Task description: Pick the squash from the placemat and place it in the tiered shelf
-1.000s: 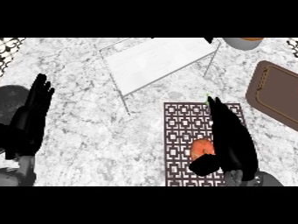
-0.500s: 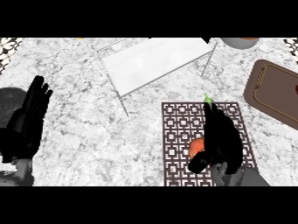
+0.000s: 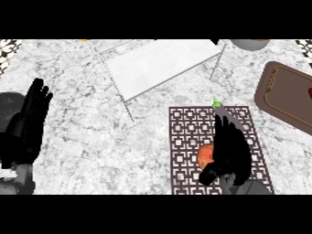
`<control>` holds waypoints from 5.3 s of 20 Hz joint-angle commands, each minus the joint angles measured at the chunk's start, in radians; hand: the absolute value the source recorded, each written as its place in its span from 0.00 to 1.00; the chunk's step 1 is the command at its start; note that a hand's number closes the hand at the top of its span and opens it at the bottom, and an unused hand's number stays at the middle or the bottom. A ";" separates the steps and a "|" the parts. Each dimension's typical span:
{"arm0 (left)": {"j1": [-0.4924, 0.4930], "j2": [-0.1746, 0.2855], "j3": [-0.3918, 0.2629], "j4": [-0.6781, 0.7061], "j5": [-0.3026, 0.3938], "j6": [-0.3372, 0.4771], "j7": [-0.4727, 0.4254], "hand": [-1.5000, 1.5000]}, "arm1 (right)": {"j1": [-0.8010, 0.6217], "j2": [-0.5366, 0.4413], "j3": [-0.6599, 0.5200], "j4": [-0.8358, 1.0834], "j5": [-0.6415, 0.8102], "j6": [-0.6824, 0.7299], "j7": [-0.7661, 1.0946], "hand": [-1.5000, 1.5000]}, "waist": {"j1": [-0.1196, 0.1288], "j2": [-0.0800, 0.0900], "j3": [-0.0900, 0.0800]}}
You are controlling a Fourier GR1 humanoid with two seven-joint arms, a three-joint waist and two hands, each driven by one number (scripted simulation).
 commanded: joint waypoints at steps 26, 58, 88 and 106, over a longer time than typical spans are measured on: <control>0.009 -0.116 0.097 -0.011 -0.125 -0.111 0.026 0.50 | 0.037 0.138 -0.122 0.272 0.185 -0.036 -0.204 1.00 | 0.001 0.001 0.000; 0.031 -0.142 0.130 0.001 -0.111 -0.151 0.002 0.50 | -0.240 0.173 -0.033 -0.346 -0.141 0.059 -0.344 1.00 | -0.003 -0.002 0.000; 0.033 -0.164 0.175 -0.012 -0.135 -0.234 -0.001 0.50 | -0.772 0.173 -0.508 0.644 -0.163 -0.337 -0.860 1.00 | 0.018 0.005 0.000; -0.051 -0.177 0.184 0.065 -0.175 -0.222 0.005 0.50 | -1.033 0.172 -0.658 1.225 -0.363 -0.496 -1.136 0.00 | 0.032 0.014 0.000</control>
